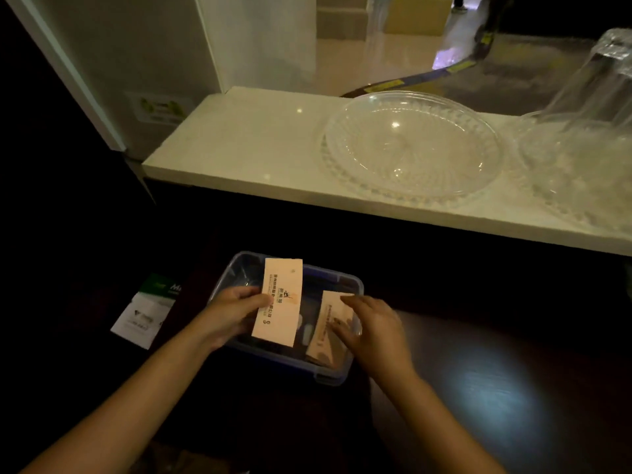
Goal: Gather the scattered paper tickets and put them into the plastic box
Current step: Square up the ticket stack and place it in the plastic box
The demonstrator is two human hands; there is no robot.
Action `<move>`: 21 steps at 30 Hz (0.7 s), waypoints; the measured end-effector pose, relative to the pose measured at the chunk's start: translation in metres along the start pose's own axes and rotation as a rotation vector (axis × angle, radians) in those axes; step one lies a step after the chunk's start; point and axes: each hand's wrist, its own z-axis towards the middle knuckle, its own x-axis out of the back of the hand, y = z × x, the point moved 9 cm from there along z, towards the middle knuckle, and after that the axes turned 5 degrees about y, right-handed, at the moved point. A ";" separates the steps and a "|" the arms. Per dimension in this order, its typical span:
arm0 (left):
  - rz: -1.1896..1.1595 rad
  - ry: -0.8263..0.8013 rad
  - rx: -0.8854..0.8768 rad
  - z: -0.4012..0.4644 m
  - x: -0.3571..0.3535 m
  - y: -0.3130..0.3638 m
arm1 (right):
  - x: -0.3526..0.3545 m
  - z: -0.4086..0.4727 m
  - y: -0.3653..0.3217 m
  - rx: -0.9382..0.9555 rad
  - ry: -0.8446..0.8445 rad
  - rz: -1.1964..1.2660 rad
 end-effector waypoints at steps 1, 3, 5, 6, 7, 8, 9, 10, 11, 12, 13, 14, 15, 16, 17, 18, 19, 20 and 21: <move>0.039 -0.008 0.022 0.008 0.003 -0.006 | -0.004 -0.002 -0.005 0.071 0.023 -0.122; 0.109 -0.026 0.069 0.023 0.005 -0.018 | -0.017 -0.005 -0.010 0.150 0.023 -0.272; 0.163 -0.043 0.099 0.034 0.000 -0.026 | -0.033 -0.006 -0.010 0.166 -0.069 -0.366; 0.192 -0.053 0.106 0.038 -0.004 -0.028 | -0.041 -0.006 -0.007 0.165 -0.126 -0.405; 0.218 -0.059 0.111 0.041 -0.009 -0.029 | -0.047 -0.005 -0.005 0.170 -0.168 -0.445; 0.241 -0.065 0.116 0.044 -0.014 -0.030 | -0.052 -0.003 -0.004 0.182 -0.198 -0.489; 0.262 -0.076 0.118 0.047 -0.020 -0.031 | -0.055 -0.001 -0.005 0.192 -0.222 -0.532; 0.283 -0.092 0.123 0.049 -0.025 -0.032 | -0.056 0.001 -0.007 0.198 -0.235 -0.563; 0.301 -0.108 0.135 0.050 -0.030 -0.034 | -0.058 0.004 -0.008 0.195 -0.240 -0.579; 0.311 -0.119 0.152 0.051 -0.033 -0.035 | -0.058 0.007 -0.009 0.186 -0.242 -0.589; 0.317 -0.127 0.169 0.053 -0.035 -0.037 | -0.059 0.010 -0.010 0.177 -0.244 -0.600; 0.326 -0.133 0.187 0.055 -0.036 -0.038 | -0.060 0.011 -0.010 0.171 -0.246 -0.612; 0.337 -0.140 0.205 0.057 -0.037 -0.039 | -0.060 0.012 -0.010 0.169 -0.250 -0.622; 0.346 -0.151 0.223 0.058 -0.037 -0.041 | -0.061 0.012 -0.009 0.168 -0.256 -0.627; 0.351 -0.160 0.236 0.060 -0.039 -0.042 | -0.062 0.012 -0.008 0.169 -0.262 -0.627; 0.354 -0.162 0.239 0.061 -0.040 -0.043 | -0.062 0.011 -0.007 0.174 -0.269 -0.625; 0.360 -0.155 0.227 0.062 -0.042 -0.044 | -0.062 0.011 -0.007 0.178 -0.276 -0.623; 0.368 -0.141 0.203 0.063 -0.043 -0.044 | -0.062 0.011 -0.008 0.180 -0.281 -0.620; 0.383 -0.123 0.174 0.062 -0.043 -0.044 | -0.062 0.011 -0.008 0.180 -0.283 -0.616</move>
